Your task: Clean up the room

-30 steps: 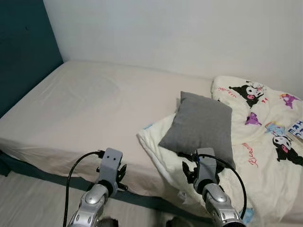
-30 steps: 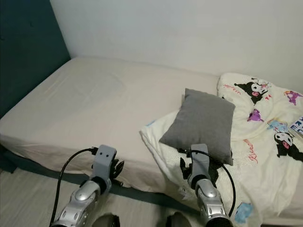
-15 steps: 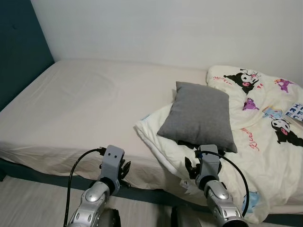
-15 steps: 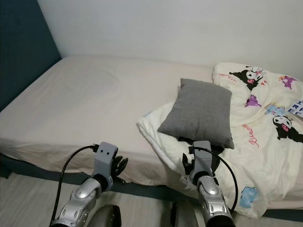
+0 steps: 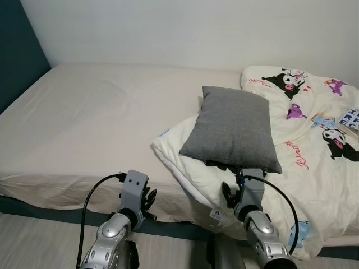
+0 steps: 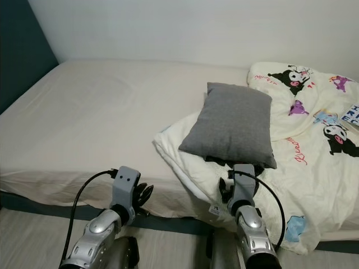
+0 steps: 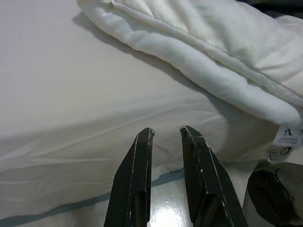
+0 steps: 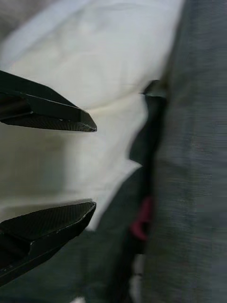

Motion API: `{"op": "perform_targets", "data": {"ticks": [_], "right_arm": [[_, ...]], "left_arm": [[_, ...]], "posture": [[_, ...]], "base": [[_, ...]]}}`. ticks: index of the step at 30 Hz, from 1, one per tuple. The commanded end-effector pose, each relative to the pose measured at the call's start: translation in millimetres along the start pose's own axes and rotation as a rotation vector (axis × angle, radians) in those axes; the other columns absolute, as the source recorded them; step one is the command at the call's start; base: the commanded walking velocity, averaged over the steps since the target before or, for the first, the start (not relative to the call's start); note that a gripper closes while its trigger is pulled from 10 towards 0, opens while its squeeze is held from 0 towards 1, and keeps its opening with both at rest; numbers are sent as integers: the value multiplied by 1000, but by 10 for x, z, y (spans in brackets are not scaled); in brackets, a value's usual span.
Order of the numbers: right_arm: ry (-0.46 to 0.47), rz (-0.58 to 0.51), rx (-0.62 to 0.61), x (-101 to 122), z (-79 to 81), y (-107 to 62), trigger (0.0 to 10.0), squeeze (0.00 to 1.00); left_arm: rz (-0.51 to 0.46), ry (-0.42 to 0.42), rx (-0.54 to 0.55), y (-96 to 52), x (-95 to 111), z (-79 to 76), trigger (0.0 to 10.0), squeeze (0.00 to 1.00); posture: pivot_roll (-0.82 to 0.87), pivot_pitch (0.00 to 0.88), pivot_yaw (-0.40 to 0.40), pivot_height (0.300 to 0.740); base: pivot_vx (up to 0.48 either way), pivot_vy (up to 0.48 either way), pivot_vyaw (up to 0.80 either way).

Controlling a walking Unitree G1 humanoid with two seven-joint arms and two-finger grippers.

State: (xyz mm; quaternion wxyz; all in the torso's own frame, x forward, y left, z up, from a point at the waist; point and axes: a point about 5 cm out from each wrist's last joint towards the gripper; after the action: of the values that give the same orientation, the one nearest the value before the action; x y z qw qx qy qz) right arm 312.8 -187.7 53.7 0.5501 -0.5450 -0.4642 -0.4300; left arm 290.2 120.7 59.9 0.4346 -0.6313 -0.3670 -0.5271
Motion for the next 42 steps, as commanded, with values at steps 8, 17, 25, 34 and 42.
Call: {"op": "perform_targets", "data": {"ticks": [8, 17, 25, 34, 42], "right_arm": [[76, -147, 60, 342, 20, 58, 10000, 0], [-132, -173, 181, 516, 134, 111, 10000, 0], [-355, -122, 145, 585, -10, 223, 10000, 400], [-538, -77, 240, 611, 18, 262, 10000, 1000], [-384, -251, 275, 1026, 154, 270, 10000, 1000]], "left_arm": [[-62, -156, -28, -22, 125, 26, 10000, 0], [-46, -320, -99, 19, 171, -60, 10000, 0], [-30, -314, -100, 21, 159, -76, 10000, 0], [-26, -361, -95, -14, 167, -53, 10000, 0], [-22, -416, -107, -60, 157, -60, 10000, 0]], "posture": [[29, 161, -27, 578], [27, 166, -25, 578], [29, 169, -26, 578], [33, 174, -32, 578], [37, 177, -38, 578]], "base": [[0, 0, 0], [0, 0, 0], [0, 0, 0], [0, 0, 0], [0, 0, 0]]}}
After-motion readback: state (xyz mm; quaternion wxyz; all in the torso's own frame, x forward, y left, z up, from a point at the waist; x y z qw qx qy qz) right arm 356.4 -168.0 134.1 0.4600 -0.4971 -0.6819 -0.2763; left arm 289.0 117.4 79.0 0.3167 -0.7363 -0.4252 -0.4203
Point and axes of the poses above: a point about 5 cm out from each wrist's last joint towards the gripper, its own y axis pointing out of the wrist towards the gripper, its own x axis along the axis of the wrist's last joint, z = x × y, and after that the axes turned 3 degrees about -y, right-handed
